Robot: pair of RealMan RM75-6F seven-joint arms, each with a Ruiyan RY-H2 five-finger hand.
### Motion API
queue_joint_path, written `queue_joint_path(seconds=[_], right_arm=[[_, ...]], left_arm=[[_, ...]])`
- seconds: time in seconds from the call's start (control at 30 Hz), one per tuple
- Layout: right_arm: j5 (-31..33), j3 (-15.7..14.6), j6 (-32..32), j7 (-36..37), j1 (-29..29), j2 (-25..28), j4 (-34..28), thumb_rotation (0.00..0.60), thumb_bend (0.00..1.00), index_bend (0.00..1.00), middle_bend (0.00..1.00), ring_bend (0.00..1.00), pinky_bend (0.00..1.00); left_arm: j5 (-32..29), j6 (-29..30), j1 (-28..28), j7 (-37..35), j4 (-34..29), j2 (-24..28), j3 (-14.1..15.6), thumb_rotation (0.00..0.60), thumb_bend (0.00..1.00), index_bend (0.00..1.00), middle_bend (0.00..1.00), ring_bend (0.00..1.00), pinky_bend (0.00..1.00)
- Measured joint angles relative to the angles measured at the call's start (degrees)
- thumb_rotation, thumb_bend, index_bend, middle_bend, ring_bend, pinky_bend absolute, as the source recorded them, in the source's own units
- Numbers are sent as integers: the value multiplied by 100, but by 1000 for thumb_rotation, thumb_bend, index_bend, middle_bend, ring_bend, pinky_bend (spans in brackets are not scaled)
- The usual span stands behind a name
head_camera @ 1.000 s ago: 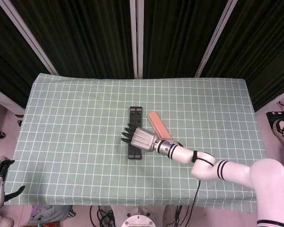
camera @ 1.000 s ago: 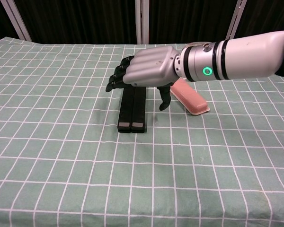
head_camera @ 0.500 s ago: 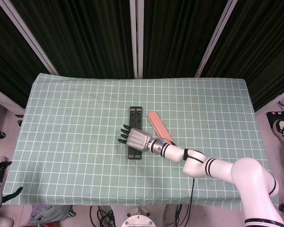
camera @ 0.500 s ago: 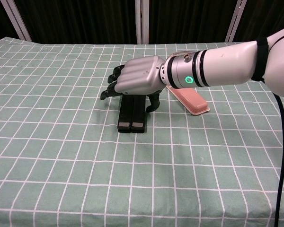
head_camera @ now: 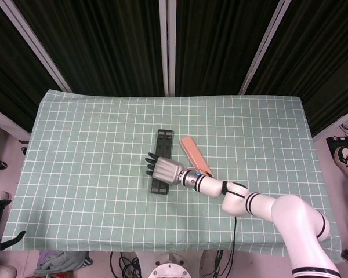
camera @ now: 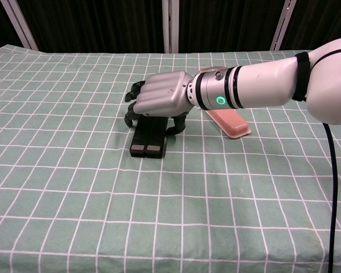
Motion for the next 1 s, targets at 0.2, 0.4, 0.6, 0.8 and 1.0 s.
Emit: queue_joint_path(seconds=[0.2,0.4,0.6,0.8,1.0], right_arm=[[-273,-199,608,379,-29,-139,364,600,515,689,507,229,186],[-451,-270,1416,617,-156,-35,399,600,622,783,594,336,239],[-571,-177,2496,694,-383,196,229,600,652,820,623,376,266],[-766,63,3626,479,-575,593,-412,600,659,823,630,383,274],[-1050,241,4365,7,-783,1078,-1324,600,659,822,634,382,278]], left_arm=[[-11,-5,25,-30,29,0,1,600,7,204,171,97,152],[-1,-13,26,-50,50,1,-11,600,7,203,171,97,152],[74,36,16,-7,-7,21,-19,600,8,204,171,97,152],[127,111,34,68,-106,62,-19,600,8,204,171,97,152],[175,170,66,149,-196,88,2,600,7,203,171,97,152]])
